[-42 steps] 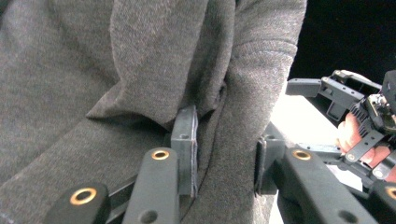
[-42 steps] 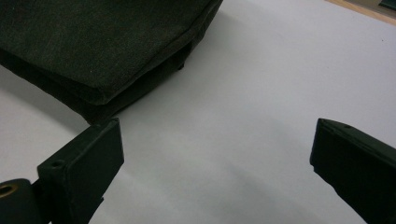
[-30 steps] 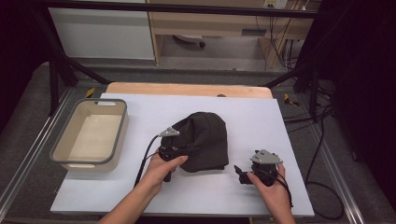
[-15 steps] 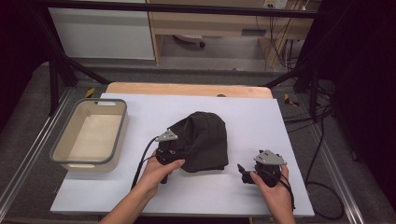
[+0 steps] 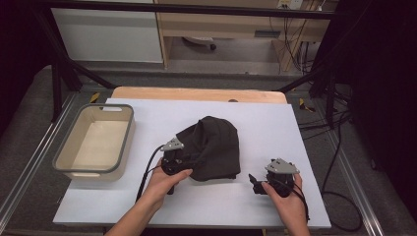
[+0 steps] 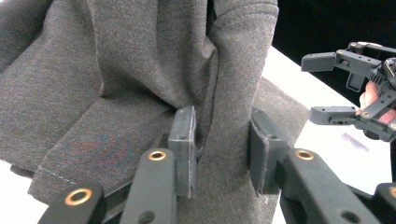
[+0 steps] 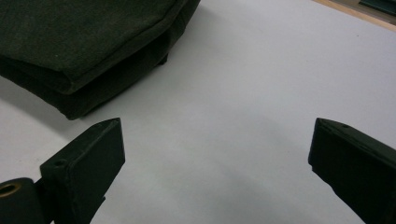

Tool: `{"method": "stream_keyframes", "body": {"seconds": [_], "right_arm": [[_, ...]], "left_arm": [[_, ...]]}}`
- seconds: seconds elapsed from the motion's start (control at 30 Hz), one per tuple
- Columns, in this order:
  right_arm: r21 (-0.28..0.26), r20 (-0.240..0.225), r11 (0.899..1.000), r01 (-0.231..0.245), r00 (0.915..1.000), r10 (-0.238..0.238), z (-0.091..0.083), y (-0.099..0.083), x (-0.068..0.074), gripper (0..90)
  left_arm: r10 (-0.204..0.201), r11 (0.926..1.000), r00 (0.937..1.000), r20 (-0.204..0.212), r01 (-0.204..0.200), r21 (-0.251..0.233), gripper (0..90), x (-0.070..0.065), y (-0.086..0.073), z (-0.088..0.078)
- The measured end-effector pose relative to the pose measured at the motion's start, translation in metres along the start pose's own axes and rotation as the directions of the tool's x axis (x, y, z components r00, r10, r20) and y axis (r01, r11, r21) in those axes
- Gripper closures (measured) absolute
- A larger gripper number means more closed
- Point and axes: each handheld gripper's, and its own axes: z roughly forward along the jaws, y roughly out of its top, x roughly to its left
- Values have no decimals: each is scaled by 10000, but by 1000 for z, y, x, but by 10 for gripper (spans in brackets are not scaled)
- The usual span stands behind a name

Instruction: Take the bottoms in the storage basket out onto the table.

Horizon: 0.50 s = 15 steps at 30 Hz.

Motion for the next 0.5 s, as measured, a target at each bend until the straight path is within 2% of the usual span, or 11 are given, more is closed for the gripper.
{"method": "stream_keyframes", "body": {"seconds": [0.23, 0.3, 0.5], "right_arm": [[-10, -64, 10000, 0, 10000, 0, 0, 0, 0, 46], [-5, -64, 10000, 19, 10000, -19, 0, 0, 0, 46], [24, -99, 10000, 58, 9999, -58, 1, 1, 1, 46]], "left_arm": [[-22, 9999, 9999, -107, 20, -132, 582, 0, 0, 0], [-11, 9999, 9997, -225, 7, -172, 542, 0, 0, 0], [-197, 9987, 9997, -166, 189, -474, 431, 1, 3, -2]]}}
